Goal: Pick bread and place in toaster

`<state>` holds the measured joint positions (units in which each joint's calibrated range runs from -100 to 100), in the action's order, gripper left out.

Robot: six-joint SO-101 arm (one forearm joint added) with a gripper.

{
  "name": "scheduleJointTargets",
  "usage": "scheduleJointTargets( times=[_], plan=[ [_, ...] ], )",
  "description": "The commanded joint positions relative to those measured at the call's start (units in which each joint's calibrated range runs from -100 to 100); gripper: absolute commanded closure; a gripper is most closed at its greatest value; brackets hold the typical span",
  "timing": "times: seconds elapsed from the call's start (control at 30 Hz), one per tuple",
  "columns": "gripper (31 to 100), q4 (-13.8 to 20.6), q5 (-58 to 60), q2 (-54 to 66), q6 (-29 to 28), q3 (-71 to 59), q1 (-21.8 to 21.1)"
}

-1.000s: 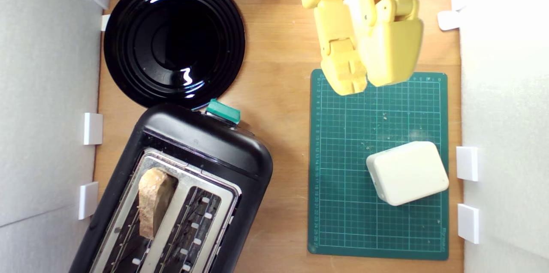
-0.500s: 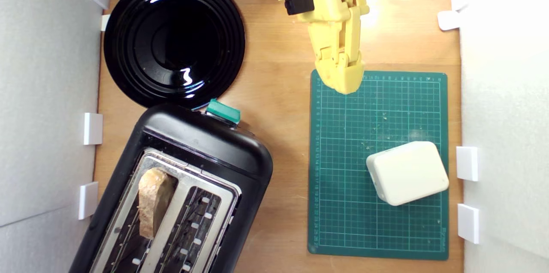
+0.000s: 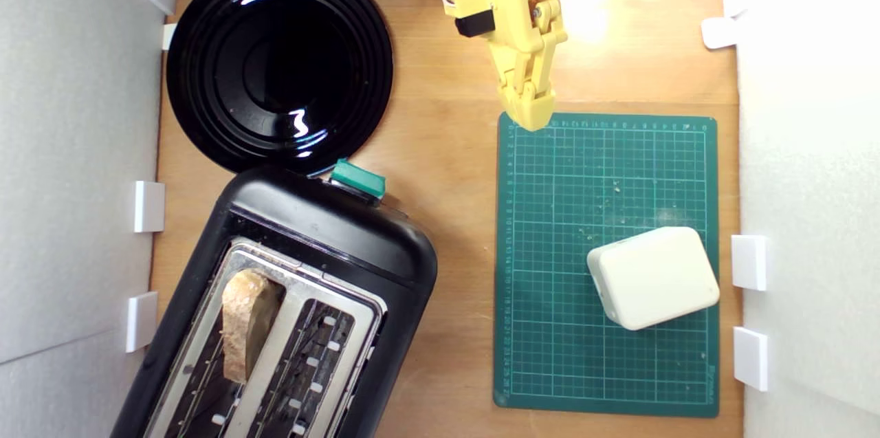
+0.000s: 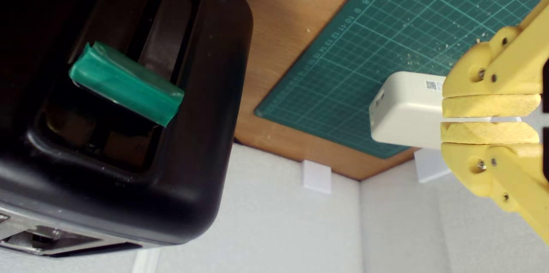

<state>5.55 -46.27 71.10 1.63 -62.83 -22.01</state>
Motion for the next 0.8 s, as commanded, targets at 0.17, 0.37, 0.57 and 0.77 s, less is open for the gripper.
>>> scheduleJointTargets(
  times=[0.17,0.37,0.57,0.77],
  plan=[
    [91.3,0.0,0.5,6.8,0.3,-10.2,-0.5],
    [91.3,0.4,0.5,12.0,0.4,-17.9,-0.5],
    [91.3,0.5,0.5,17.4,0.4,-23.6,-0.3],
    [93.6,0.2,0.4,22.4,2.1,-29.5,-0.1]
  ],
)
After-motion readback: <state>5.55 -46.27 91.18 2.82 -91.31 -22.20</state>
